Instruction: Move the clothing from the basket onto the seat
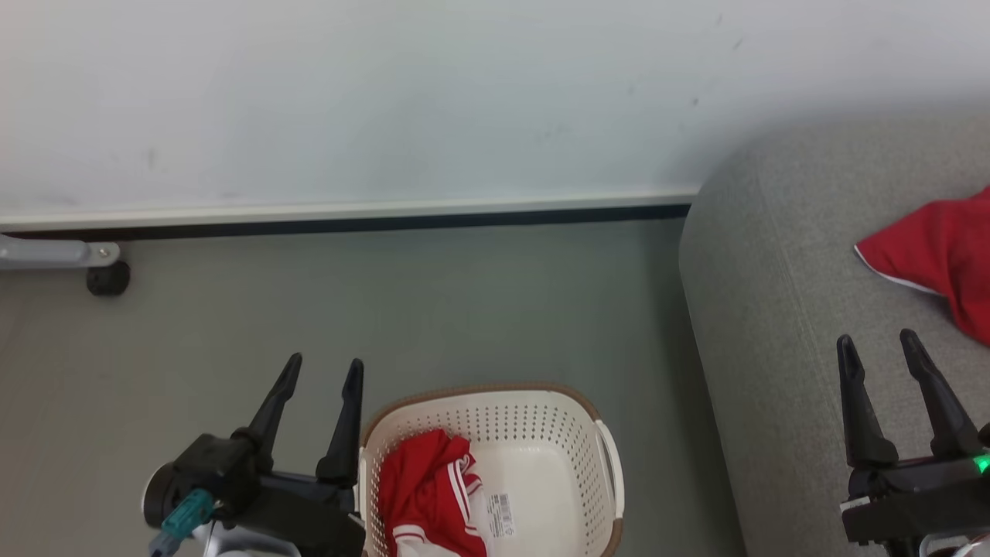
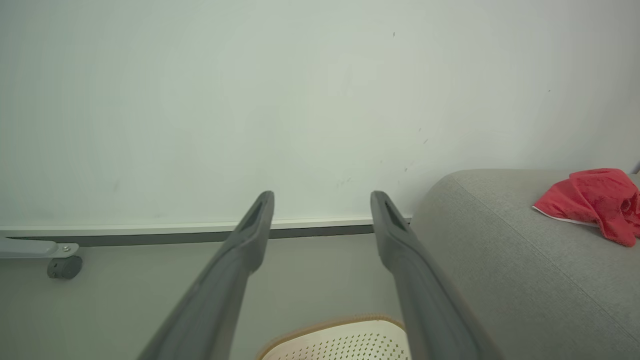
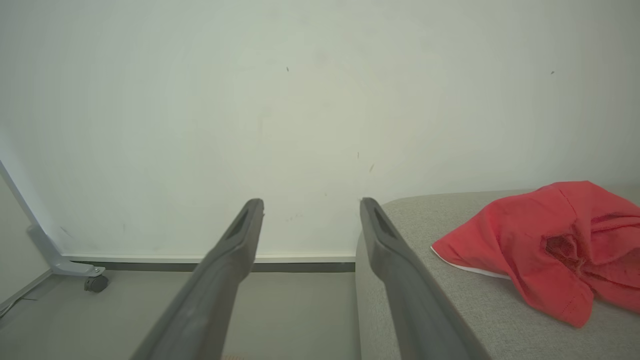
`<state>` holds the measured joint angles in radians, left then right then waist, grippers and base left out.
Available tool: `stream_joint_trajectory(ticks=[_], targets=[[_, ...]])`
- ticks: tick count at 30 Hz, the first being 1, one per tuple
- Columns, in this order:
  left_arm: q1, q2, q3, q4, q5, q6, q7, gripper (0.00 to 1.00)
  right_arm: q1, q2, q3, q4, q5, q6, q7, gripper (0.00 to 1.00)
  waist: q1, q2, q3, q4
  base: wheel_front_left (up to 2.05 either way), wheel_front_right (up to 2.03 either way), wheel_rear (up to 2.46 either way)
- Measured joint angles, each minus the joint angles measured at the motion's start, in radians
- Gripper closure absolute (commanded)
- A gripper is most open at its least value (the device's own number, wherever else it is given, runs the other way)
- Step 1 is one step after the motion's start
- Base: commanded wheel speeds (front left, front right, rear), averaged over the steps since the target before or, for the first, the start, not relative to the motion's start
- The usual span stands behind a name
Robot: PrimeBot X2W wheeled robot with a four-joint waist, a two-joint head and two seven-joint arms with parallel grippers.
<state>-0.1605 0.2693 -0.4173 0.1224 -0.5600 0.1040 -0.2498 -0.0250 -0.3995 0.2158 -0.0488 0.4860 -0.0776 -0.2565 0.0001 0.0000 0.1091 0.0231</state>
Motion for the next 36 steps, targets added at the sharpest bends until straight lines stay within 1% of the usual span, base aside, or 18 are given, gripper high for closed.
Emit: stream_joint_trajectory(ticks=[4, 9, 12, 15, 21, 23, 26, 29, 30, 34, 35, 36], targets=[[-0.040, -0.009, -0.019, 0.017, 0.009, -0.009, 0.004, 0.00, -0.031, -0.001, -0.002, -0.004, 0.000, 0.007, 0.000, 0.00, 0.0000, 0.0000, 0.047, -0.015, 0.00, 0.00, 0.00], [-0.108, -0.013, -0.046, 0.063, 0.023, -0.025, 0.038, 0.00, -0.078, 0.000, -0.002, -0.004, 0.000, 0.014, 0.000, 0.00, 0.0001, 0.0000, 0.109, -0.041, 0.00, 0.00, 0.00], [-0.155, -0.018, -0.063, 0.098, 0.035, -0.027, 0.058, 0.00, -0.108, 0.002, -0.002, -0.003, 0.000, 0.017, 0.000, 0.00, 0.0001, 0.0001, 0.148, -0.058, 0.00, 0.00, 0.00], [-0.200, -0.022, -0.083, 0.143, 0.062, -0.037, 0.083, 0.00, -0.138, 0.006, -0.001, -0.003, -0.001, 0.018, 0.000, 0.00, 0.0001, 0.0001, 0.188, -0.076, 0.00, 0.00, 0.00], [-0.274, -0.029, -0.126, 0.254, 0.082, -0.061, 0.141, 0.00, -0.207, 0.014, -0.001, -0.001, -0.001, 0.030, 0.000, 0.00, 0.0002, 0.0001, 0.269, -0.111, 0.00, 0.00, 0.00], [-0.301, -0.026, -0.148, 0.296, 0.112, -0.070, 0.165, 0.00, -0.232, 0.016, 0.003, 0.001, -0.003, 0.034, 0.000, 0.00, 0.0002, 0.0001, 0.297, -0.122, 0.00, 0.00, 0.00], [-0.342, -0.030, -0.159, 0.346, 0.127, -0.071, 0.189, 0.00, -0.266, 0.021, 0.010, 0.002, -0.012, 0.043, 0.000, 0.00, 0.0002, 0.0001, 0.339, -0.138, 0.00, 0.00, 0.00], [-0.368, -0.038, -0.161, 0.380, 0.128, -0.071, 0.203, 0.00, -0.285, 0.027, 0.011, 0.001, -0.013, 0.043, 0.000, 0.00, 0.0002, 0.0001, 0.367, -0.148, 0.00, 0.00, 0.00], [-0.390, -0.044, -0.161, 0.414, 0.129, -0.078, 0.214, 0.00, -0.301, 0.030, 0.011, 0.001, -0.019, 0.043, 0.000, 0.00, 0.0002, 0.0001, 0.395, -0.158, 0.00, 0.00, 0.00], [-0.412, -0.049, -0.162, 0.485, 0.129, -0.079, 0.237, 0.00, -0.333, 0.044, 0.021, 0.002, -0.030, 0.052, 0.000, 0.00, 0.0002, 0.0001, 0.450, -0.177, 0.00, 0.00, 0.00], [-0.412, -0.049, -0.162, 0.485, 0.129, -0.079, 0.237, 0.00, -0.333, 0.044, 0.021, 0.002, -0.030, 0.052, 0.000, 0.00, 0.0002, 0.0001, 0.450, -0.177, 0.00, 0.00, 0.00], [-0.422, -0.049, -0.162, 0.518, 0.129, -0.079, 0.247, 0.00, -0.349, 0.052, 0.027, 0.002, -0.031, 0.056, 0.000, 0.00, 0.0003, 0.0001, 0.476, -0.187, 0.00, 0.00, 0.00]])
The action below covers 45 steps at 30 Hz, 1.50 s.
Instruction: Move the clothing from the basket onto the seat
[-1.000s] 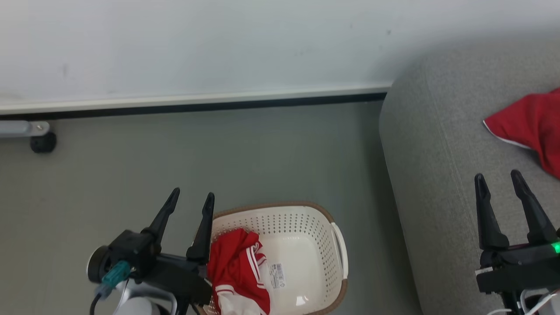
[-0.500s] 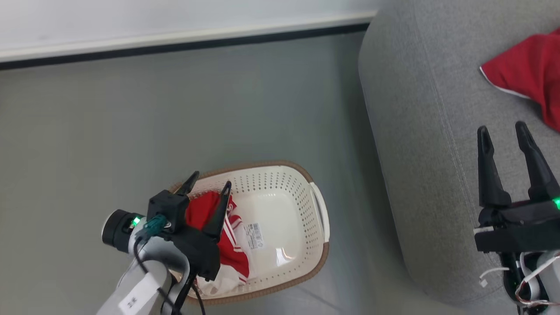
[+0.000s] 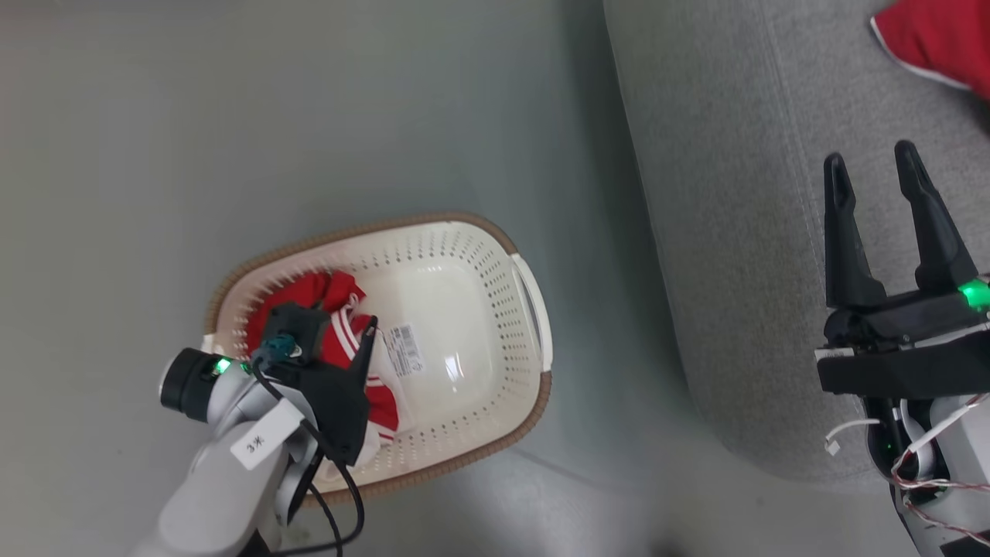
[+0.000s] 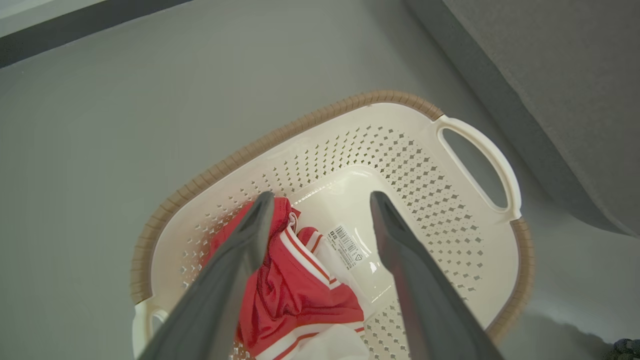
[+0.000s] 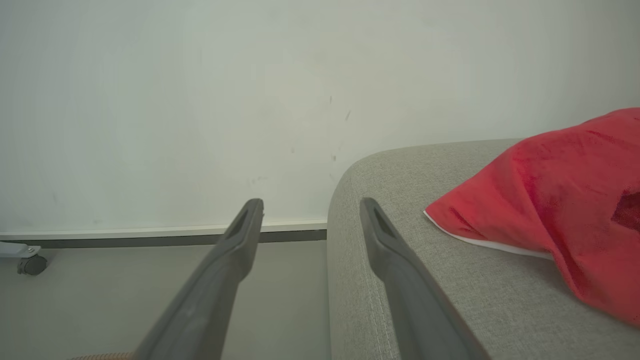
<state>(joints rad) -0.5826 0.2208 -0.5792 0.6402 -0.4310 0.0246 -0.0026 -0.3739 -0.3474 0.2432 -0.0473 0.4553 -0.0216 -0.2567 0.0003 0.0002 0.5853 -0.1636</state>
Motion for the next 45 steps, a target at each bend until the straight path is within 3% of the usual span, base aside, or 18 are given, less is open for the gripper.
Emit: stream_joint_trajectory(ticks=[23, 31, 40, 41, 42, 43, 45], targets=[[-0.186, 0.047, 0.018, 0.267, 0.015, -0.007, 0.078, 0.00, -0.134, 0.095, 0.056, -0.086, -0.061, 0.030, 0.000, 0.00, -0.0002, 0.0000, 0.253, -0.122, 0.00, 0.00, 0.00], [-0.224, 0.059, 0.021, 0.351, 0.024, 0.024, 0.108, 0.00, -0.146, 0.128, 0.060, -0.091, -0.075, 0.035, 0.000, 0.00, -0.0003, -0.0001, 0.316, -0.170, 0.00, 0.00, 0.00], [-0.258, 0.057, -0.045, 0.469, 0.099, 0.056, 0.215, 0.00, -0.152, 0.155, 0.056, -0.069, -0.086, 0.049, 0.000, 0.00, -0.0003, -0.0001, 0.338, -0.200, 0.00, 0.00, 0.00], [-0.263, 0.057, -0.053, 0.479, 0.113, 0.056, 0.228, 0.05, -0.153, 0.156, 0.056, -0.067, -0.086, 0.050, 0.000, 0.00, -0.0003, -0.0001, 0.337, -0.201, 0.00, 0.00, 0.00], [-0.274, 0.056, -0.058, 0.503, 0.125, 0.064, 0.258, 0.64, -0.154, 0.158, 0.053, -0.062, -0.087, 0.054, 0.000, 0.00, -0.0003, -0.0001, 0.338, -0.200, 0.00, 0.00, 0.00], [-0.276, 0.055, -0.058, 0.508, 0.125, 0.064, 0.262, 1.00, -0.154, 0.159, 0.052, -0.061, -0.089, 0.054, 0.000, 0.00, -0.0003, -0.0001, 0.338, -0.200, 0.00, 0.00, 0.00], [-0.277, 0.053, -0.058, 0.513, 0.124, 0.064, 0.264, 1.00, -0.154, 0.160, 0.049, -0.057, -0.094, 0.057, 0.000, 0.00, -0.0003, -0.0001, 0.338, -0.199, 0.00, 0.00, 0.00]])
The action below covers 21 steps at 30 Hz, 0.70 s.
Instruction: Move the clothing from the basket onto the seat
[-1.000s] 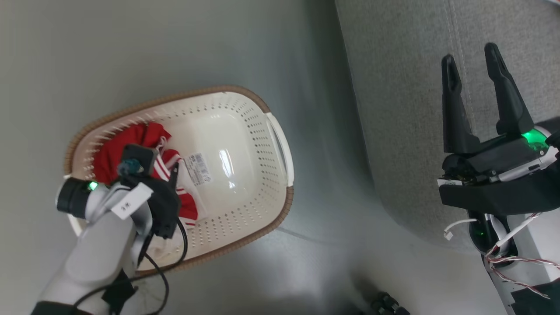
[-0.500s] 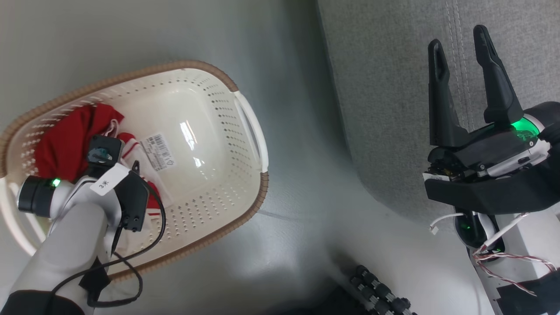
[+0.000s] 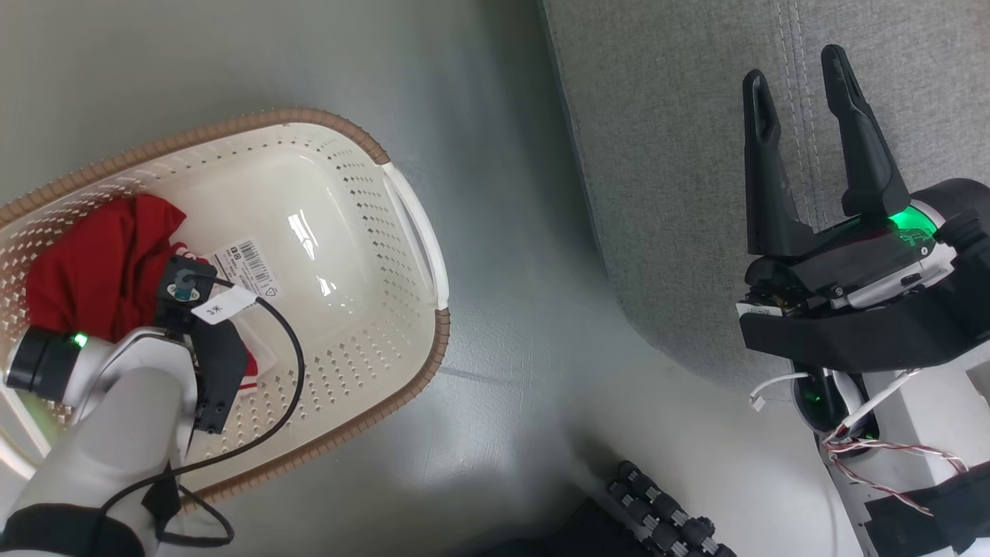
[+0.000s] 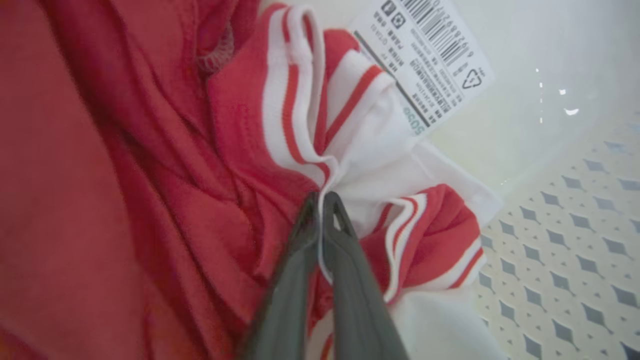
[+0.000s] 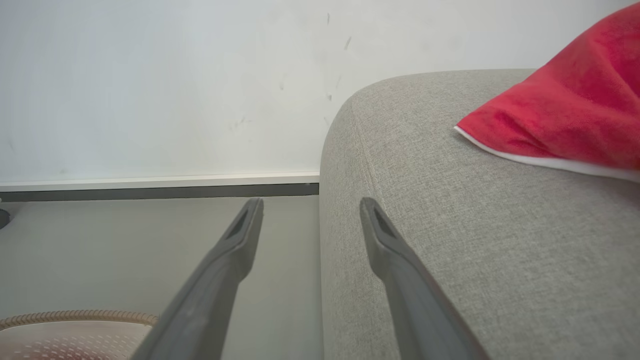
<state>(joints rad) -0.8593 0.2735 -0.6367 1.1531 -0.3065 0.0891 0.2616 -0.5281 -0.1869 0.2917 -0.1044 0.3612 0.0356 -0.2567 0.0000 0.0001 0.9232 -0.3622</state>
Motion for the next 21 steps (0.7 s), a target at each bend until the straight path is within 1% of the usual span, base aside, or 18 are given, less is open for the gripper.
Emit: stream_joint_trajectory(ticks=[4, 8, 21], targets=[[0.000, -0.014, 0.005, 0.005, -0.007, 0.000, -0.010, 1.00, -0.001, 0.004, -0.006, 0.016, -0.002, 0.008, 0.000, 0.00, 0.0000, 0.0000, -0.007, 0.006, 0.00, 0.00, 0.00], [0.005, -0.031, 0.015, 0.008, -0.019, -0.012, -0.055, 1.00, -0.027, 0.025, -0.012, 0.048, -0.004, 0.018, 0.000, 0.00, -0.0001, 0.0000, -0.038, 0.013, 0.00, 0.00, 0.00], [0.006, -0.121, 0.025, -0.016, -0.065, -0.099, -0.190, 1.00, -0.031, 0.030, -0.054, 0.121, -0.012, 0.036, 0.000, 0.00, -0.0002, -0.0002, -0.177, 0.044, 0.00, 0.00, 0.00]])
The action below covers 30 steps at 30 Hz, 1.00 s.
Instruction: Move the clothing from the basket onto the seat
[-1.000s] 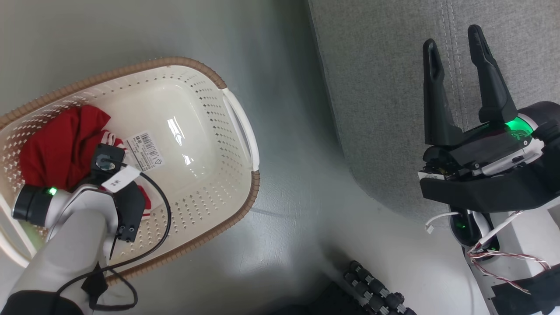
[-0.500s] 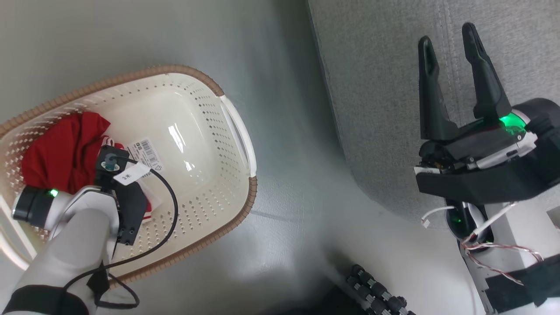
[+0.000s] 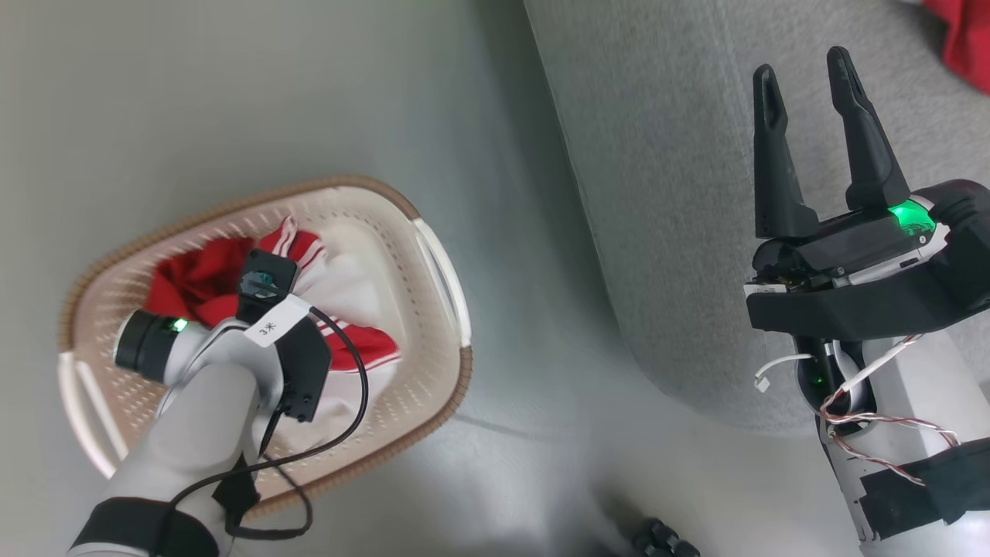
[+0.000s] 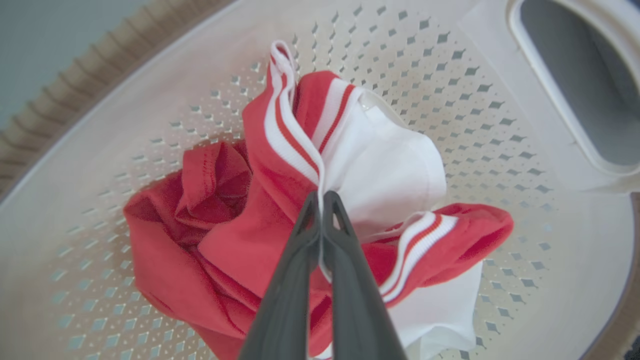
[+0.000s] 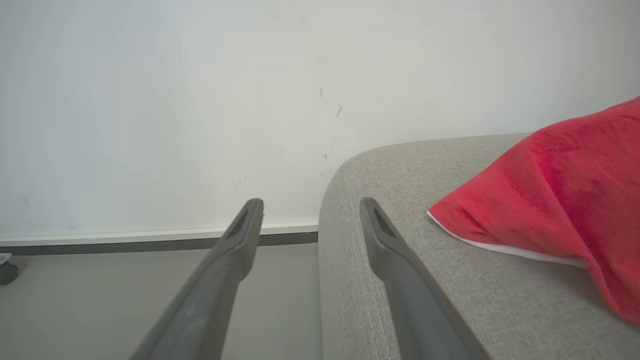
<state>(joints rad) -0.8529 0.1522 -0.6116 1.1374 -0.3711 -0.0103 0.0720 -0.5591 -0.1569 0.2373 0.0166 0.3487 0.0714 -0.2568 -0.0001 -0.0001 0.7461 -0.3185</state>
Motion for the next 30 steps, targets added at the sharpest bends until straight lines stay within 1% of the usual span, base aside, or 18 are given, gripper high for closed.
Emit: stream_joint_trajectory(ticks=[3, 4, 8, 9, 11, 13, 21, 25, 26, 30], targets=[[0.001, -0.011, 0.013, -0.012, -0.011, -0.018, -0.039, 1.00, 0.000, 0.001, -0.012, 0.017, 0.000, 0.004, 0.000, 0.00, 0.0000, -0.0001, -0.038, 0.014, 0.00, 0.00, 0.00], [0.001, -0.017, 0.018, -0.018, -0.019, -0.036, -0.065, 1.00, 0.001, 0.001, -0.025, 0.025, 0.000, 0.006, 0.000, 0.00, 0.0000, 0.0000, -0.064, 0.025, 0.00, 0.00, 0.00], [0.010, -0.033, 0.032, -0.036, -0.052, -0.070, -0.116, 1.00, 0.011, -0.005, -0.052, 0.040, 0.000, 0.008, 0.000, 0.00, -0.0001, 0.0000, -0.116, 0.050, 0.00, 0.00, 0.00], [0.018, -0.039, 0.032, -0.042, -0.060, -0.072, -0.128, 1.00, 0.018, -0.007, -0.057, 0.047, 0.000, 0.009, 0.000, 0.00, 0.0000, 0.0000, -0.128, 0.058, 0.00, 0.00, 0.00], [0.034, -0.048, 0.033, -0.050, -0.062, -0.087, -0.155, 1.00, 0.029, -0.009, -0.063, 0.060, 0.000, 0.010, 0.000, 0.00, 0.0000, 0.0000, -0.154, 0.073, 0.00, 0.00, 0.00], [0.048, -0.054, 0.039, -0.059, -0.074, -0.089, -0.181, 1.00, 0.039, -0.010, -0.069, 0.065, 0.000, 0.017, 0.000, 0.00, -0.0001, -0.0001, -0.180, 0.089, 0.00, 0.00, 0.00], [0.087, -0.080, 0.056, -0.126, -0.118, -0.105, -0.288, 1.00, 0.098, -0.027, -0.115, 0.087, 0.002, 0.018, 0.000, 0.00, -0.0001, 0.0000, -0.286, 0.158, 0.00, 0.00, 0.00], [0.102, -0.085, 0.050, -0.172, -0.123, -0.106, -0.304, 1.00, 0.131, -0.027, -0.120, 0.096, 0.002, 0.026, 0.000, 0.00, -0.0001, 0.0000, -0.341, 0.193, 0.00, 0.00, 0.00], [0.102, -0.085, 0.050, -0.172, -0.123, -0.106, -0.304, 1.00, 0.131, -0.027, -0.120, 0.096, 0.002, 0.026, 0.000, 0.00, -0.0001, 0.0000, -0.341, 0.193, 0.00, 0.00, 0.00], [0.103, -0.087, 0.053, -0.233, -0.125, -0.109, -0.313, 1.00, 0.164, -0.028, -0.122, 0.106, 0.002, 0.027, 0.000, 0.00, 0.0000, -0.0001, -0.397, 0.225, 0.00, 0.00, 0.00]])
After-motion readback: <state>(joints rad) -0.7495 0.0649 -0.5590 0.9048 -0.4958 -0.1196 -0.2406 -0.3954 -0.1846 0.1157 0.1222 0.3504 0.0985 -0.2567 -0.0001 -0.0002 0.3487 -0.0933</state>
